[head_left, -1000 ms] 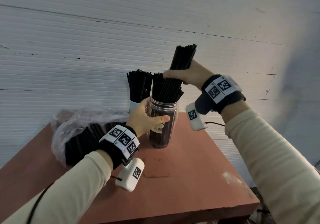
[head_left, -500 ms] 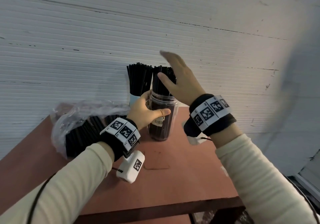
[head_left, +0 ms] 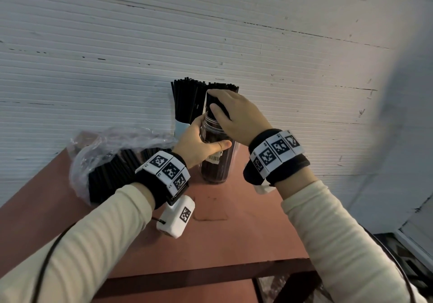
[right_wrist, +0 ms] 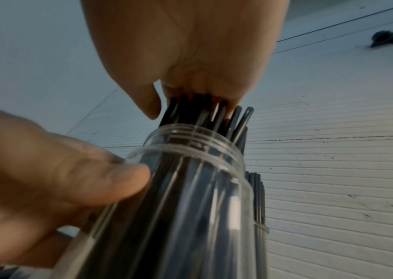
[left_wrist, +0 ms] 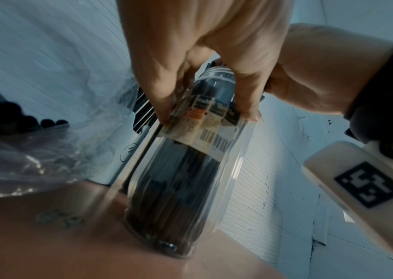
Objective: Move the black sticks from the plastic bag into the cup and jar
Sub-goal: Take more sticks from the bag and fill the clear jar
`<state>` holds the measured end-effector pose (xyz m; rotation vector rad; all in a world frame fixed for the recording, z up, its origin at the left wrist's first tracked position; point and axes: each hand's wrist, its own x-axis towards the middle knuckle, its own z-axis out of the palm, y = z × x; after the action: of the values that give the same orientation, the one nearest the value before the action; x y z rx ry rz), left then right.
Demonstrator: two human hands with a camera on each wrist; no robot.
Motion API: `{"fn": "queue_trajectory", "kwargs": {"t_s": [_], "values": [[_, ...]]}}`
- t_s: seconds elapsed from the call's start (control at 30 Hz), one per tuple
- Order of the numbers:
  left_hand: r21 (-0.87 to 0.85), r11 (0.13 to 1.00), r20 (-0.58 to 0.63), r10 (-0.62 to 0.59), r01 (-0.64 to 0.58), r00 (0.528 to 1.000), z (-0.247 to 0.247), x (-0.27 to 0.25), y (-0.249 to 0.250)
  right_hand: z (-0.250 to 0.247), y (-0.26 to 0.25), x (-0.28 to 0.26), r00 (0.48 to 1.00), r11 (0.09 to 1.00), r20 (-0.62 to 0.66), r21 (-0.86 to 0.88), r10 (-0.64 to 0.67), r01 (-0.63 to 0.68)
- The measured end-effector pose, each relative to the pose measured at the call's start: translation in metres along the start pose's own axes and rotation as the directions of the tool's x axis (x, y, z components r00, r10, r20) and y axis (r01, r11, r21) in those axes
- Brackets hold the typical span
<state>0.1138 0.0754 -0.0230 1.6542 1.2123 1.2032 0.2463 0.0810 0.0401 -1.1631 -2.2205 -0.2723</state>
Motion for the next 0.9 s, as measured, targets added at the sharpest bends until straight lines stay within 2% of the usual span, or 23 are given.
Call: {"fn": "queue_trajectory", "kwargs": {"t_s": [0.13, 0.23, 0.3, 0.37, 0.43, 0.5, 0.53, 0.6, 0.67, 0.73, 0.8, 0.83, 0.9], "values": [[0.036, 0.999, 0.065, 0.007, -0.009, 0.998, -0.004, -0.002, 0.002, -0.003, -0.003, 0.002, 1.000, 1.000, -0.016, -0.020, -0.020, 0.020], [0.114, 0.993, 0.134, -0.012, -0.003, 0.991, -0.016, -0.004, 0.008, -0.007, -0.016, 0.002, 0.992, 0.996, -0.113, 0.070, -0.050, 0.058], [0.189, 0.982, 0.076, -0.009, -0.006, 0.997, -0.029, -0.009, 0.010, -0.007, -0.029, 0.000, 0.969, 0.982, -0.238, 0.156, -0.066, 0.105], [0.182, 0.982, -0.018, 0.051, -0.047, 0.999, -0.047, -0.015, 0.012, -0.004, -0.044, -0.002, 0.934, 0.964, -0.352, 0.218, -0.066, 0.150], [0.201, 0.975, -0.118, 0.122, -0.097, 0.985, -0.069, -0.026, 0.020, 0.004, -0.059, -0.004, 0.926, 0.941, -0.375, 0.301, -0.035, 0.158], [0.265, 0.954, -0.204, 0.194, -0.136, 0.959, -0.093, -0.038, 0.025, 0.016, -0.073, -0.005, 0.958, 0.915, -0.285, 0.389, 0.006, 0.110], [0.293, 0.945, -0.232, 0.219, -0.146, 0.948, -0.106, -0.043, 0.025, 0.024, -0.079, -0.005, 0.980, 0.908, -0.196, 0.415, 0.024, 0.061], [0.346, 0.928, -0.266, 0.238, -0.138, 0.934, -0.131, -0.054, 0.020, 0.041, -0.090, -0.005, 0.996, 0.918, 0.078, 0.391, 0.039, -0.066], [0.421, 0.904, -0.285, 0.214, -0.079, 0.934, -0.154, -0.064, 0.010, 0.062, -0.102, -0.006, 0.932, 0.959, 0.362, 0.260, 0.007, -0.109], [0.544, 0.839, -0.255, 0.158, 0.007, 0.954, -0.173, -0.071, -0.003, 0.084, -0.115, -0.005, 0.834, 0.985, 0.551, 0.162, -0.033, -0.067], [0.639, 0.767, -0.175, 0.063, 0.065, 0.983, -0.186, -0.077, -0.016, 0.101, -0.126, 0.000, 0.744, 0.993, 0.668, 0.109, -0.040, -0.045], [0.655, 0.752, -0.125, 0.016, 0.071, 0.992, -0.191, -0.080, -0.021, 0.107, -0.131, 0.003, 0.715, 0.995, 0.699, 0.090, -0.037, -0.036], [0.658, 0.752, -0.046, -0.021, 0.047, 0.999, -0.195, -0.084, -0.028, 0.115, -0.138, 0.010, 0.696, 0.998, 0.718, 0.058, -0.031, -0.016]]}}
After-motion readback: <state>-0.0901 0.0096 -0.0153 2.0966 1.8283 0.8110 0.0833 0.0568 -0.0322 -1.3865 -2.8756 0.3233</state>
